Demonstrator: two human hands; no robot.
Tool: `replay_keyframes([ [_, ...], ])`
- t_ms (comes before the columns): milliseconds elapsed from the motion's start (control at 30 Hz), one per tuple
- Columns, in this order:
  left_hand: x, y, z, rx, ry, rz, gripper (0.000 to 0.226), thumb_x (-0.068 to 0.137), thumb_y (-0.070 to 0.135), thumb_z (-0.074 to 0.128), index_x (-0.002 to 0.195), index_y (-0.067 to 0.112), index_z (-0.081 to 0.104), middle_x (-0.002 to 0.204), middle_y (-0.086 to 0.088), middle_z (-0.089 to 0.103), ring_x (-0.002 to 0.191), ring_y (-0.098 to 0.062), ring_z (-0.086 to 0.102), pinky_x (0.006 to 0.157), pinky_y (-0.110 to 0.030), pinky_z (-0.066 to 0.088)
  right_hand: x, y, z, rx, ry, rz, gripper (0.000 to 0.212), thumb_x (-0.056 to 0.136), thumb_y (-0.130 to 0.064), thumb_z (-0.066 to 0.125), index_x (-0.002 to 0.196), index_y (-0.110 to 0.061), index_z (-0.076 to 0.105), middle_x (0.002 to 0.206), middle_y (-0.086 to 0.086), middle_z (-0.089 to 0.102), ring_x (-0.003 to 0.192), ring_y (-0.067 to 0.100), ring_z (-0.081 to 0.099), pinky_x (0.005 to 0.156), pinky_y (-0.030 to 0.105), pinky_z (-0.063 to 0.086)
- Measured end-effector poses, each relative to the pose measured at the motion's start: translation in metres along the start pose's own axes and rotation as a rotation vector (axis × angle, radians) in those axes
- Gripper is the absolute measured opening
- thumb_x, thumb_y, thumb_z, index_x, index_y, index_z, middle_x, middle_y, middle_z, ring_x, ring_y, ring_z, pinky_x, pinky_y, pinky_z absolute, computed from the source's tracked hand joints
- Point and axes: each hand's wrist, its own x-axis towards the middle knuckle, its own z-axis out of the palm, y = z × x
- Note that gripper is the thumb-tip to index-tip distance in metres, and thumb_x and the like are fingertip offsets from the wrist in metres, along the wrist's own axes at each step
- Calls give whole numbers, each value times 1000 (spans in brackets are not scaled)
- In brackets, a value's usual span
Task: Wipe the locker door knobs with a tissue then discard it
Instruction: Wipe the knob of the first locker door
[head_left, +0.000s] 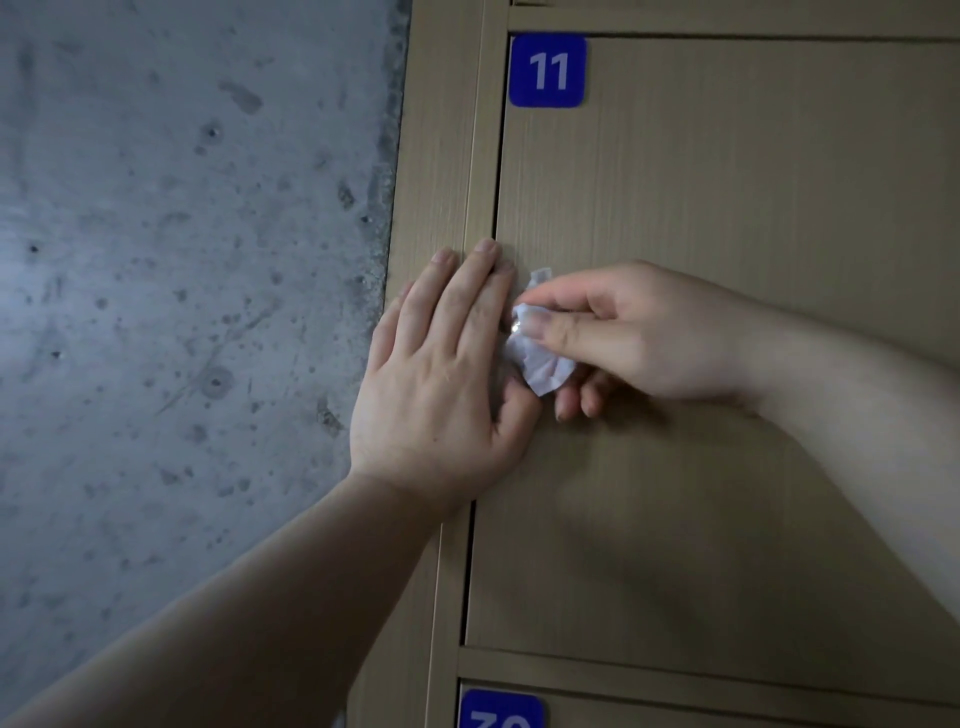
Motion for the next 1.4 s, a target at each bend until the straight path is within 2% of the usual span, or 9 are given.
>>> replay_keyframes([
  [233, 0, 0, -2, -2, -10, -1, 69, 91, 40, 42, 155, 16, 33, 164, 1, 25, 153, -19, 14, 123, -34, 11, 9, 4, 6, -82, 105, 15, 10, 96, -28, 60, 94, -37, 63, 72, 8, 75, 59, 22, 72, 56, 28, 53],
  [367, 0, 0, -2, -2, -27, 1, 71, 90, 41, 39, 156, 17, 31, 164, 1, 24, 153, -19, 13, 123, -36, 12, 4, -5, 6, -294, 231, -47, 12, 94, -33, 63, 101, -28, 72, 64, -9, 71, 49, 6, 67, 58, 24, 56],
  [500, 1, 0, -2, 0, -27, -1, 70, 90, 39, 39, 156, 17, 31, 164, 1, 24, 154, -19, 13, 124, -36, 12, 3, -3, 9, -524, 310, -165, 21, 94, -37, 61, 95, -19, 72, 63, 1, 65, 61, 10, 61, 65, 26, 51],
  [567, 1, 1, -2, -4, -21, -1, 70, 90, 38, 39, 155, 16, 32, 164, 0, 25, 153, -19, 13, 124, -37, 13, 3, -4, 7, -614, 294, -219, 22, 94, -37, 59, 89, -20, 72, 59, -1, 58, 69, 11, 55, 57, 21, 39],
  [767, 0, 0, -2, -10, -27, 1, 70, 90, 41, 39, 156, 17, 31, 164, 1, 25, 154, -19, 12, 124, -37, 12, 7, -18, -1, -767, 148, -196, 21, 94, -40, 57, 98, -24, 70, 71, -5, 62, 69, 8, 54, 62, 30, 41],
  [900, 1, 0, -2, -3, -34, -5, 69, 89, 39, 44, 154, 17, 35, 164, 2, 24, 153, -19, 13, 123, -35, 10, 14, -22, -2, -687, 105, -36, 24, 93, -47, 59, 93, -25, 69, 59, -6, 58, 55, 5, 52, 52, 26, 34],
  [1133, 1, 1, -2, 2, -23, -3, 70, 88, 40, 39, 154, 16, 35, 164, 2, 25, 153, -18, 14, 123, -36, 13, 10, 4, 19, -15, 332, 64, 30, 101, -40, 49, 81, -25, 66, 56, 0, 67, 43, 10, 60, 55, 26, 42],
  [1267, -1, -2, -4, 3, -21, -3, 71, 87, 39, 39, 154, 15, 35, 163, 1, 26, 153, -20, 16, 124, -39, 16, 3, 2, 5, -246, 333, -21, 18, 97, -40, 56, 87, -35, 71, 52, -14, 66, 43, 3, 62, 47, 14, 44],
  [1400, 0, 0, -3, -11, -30, 6, 69, 91, 43, 38, 155, 16, 33, 164, 1, 25, 153, -19, 14, 124, -37, 13, 2, -5, 1, -318, 140, -24, 11, 91, -41, 63, 95, -33, 68, 57, -9, 68, 45, 6, 63, 53, 27, 53],
])
